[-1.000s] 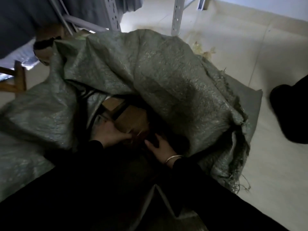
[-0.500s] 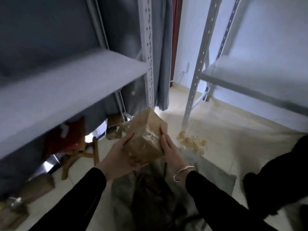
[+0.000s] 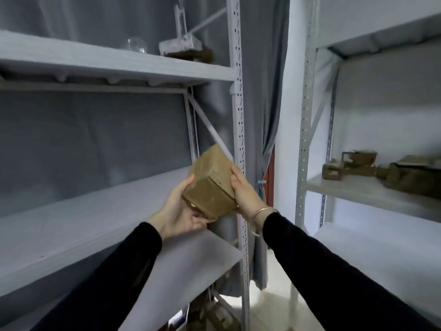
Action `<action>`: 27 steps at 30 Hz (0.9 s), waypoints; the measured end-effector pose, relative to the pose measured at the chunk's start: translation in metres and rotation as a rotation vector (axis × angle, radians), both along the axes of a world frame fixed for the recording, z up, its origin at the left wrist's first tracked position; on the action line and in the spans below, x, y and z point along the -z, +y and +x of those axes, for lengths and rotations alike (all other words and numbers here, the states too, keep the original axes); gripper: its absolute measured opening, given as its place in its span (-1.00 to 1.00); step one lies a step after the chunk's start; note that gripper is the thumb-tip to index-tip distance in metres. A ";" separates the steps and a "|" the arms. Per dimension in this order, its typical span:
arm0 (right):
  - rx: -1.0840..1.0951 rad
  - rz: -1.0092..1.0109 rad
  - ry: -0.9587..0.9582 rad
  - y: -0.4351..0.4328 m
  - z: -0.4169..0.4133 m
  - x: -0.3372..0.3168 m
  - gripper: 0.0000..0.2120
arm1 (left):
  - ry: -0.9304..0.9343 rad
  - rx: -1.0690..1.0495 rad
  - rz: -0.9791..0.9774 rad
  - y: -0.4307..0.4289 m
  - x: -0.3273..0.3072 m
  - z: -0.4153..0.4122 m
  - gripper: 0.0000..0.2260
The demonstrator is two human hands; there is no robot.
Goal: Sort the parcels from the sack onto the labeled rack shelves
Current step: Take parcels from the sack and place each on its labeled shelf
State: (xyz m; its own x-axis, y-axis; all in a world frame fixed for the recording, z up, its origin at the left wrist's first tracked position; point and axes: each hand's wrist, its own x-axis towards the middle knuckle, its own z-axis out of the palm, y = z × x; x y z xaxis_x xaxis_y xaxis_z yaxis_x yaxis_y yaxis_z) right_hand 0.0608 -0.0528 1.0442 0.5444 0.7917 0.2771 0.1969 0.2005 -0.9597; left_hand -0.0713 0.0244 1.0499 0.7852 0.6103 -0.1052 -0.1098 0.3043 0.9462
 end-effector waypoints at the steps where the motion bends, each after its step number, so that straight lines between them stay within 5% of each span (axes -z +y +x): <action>1: -0.015 0.007 -0.009 -0.010 -0.009 -0.018 -0.57 | 0.016 -0.050 0.073 -0.015 -0.019 -0.009 -0.57; 5: -0.152 0.023 0.057 -0.060 -0.055 -0.082 -0.43 | 0.090 -0.399 0.559 -0.059 -0.071 -0.045 -0.51; 7: -0.208 0.064 0.063 -0.080 -0.073 -0.098 -0.58 | 0.105 -0.508 0.798 -0.074 -0.078 -0.058 -0.27; 9: -0.220 0.142 0.047 -0.090 -0.088 -0.101 -0.71 | 0.072 -0.559 0.901 -0.096 -0.082 -0.071 -0.30; 13: -0.414 0.247 0.249 -0.098 -0.118 -0.098 -0.60 | -0.221 -0.568 0.709 -0.128 -0.089 -0.106 -0.56; 15: -0.496 0.261 0.341 -0.097 -0.135 -0.096 -0.61 | -0.239 -0.645 0.620 -0.129 -0.091 -0.131 -0.48; 18: -0.607 0.215 0.384 -0.090 -0.170 -0.093 -0.64 | -0.175 -0.690 0.540 -0.131 -0.096 -0.178 -0.64; 23: -0.764 0.098 0.371 -0.072 -0.247 -0.096 -0.63 | -0.173 -0.563 0.317 -0.128 -0.099 -0.267 -0.68; 27: -0.700 -0.063 0.135 -0.049 -0.317 -0.103 -0.55 | -0.141 -0.772 0.405 -0.115 -0.094 -0.338 -0.54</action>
State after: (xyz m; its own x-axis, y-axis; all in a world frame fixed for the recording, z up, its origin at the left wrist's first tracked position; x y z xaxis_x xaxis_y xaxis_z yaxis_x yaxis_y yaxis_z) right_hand -0.2559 -0.1022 1.1475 -0.0706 0.9801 0.1856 -0.0789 0.1800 -0.9805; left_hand -0.4094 -0.0905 1.1441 0.1279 0.9451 0.3006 -0.2698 -0.2585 0.9276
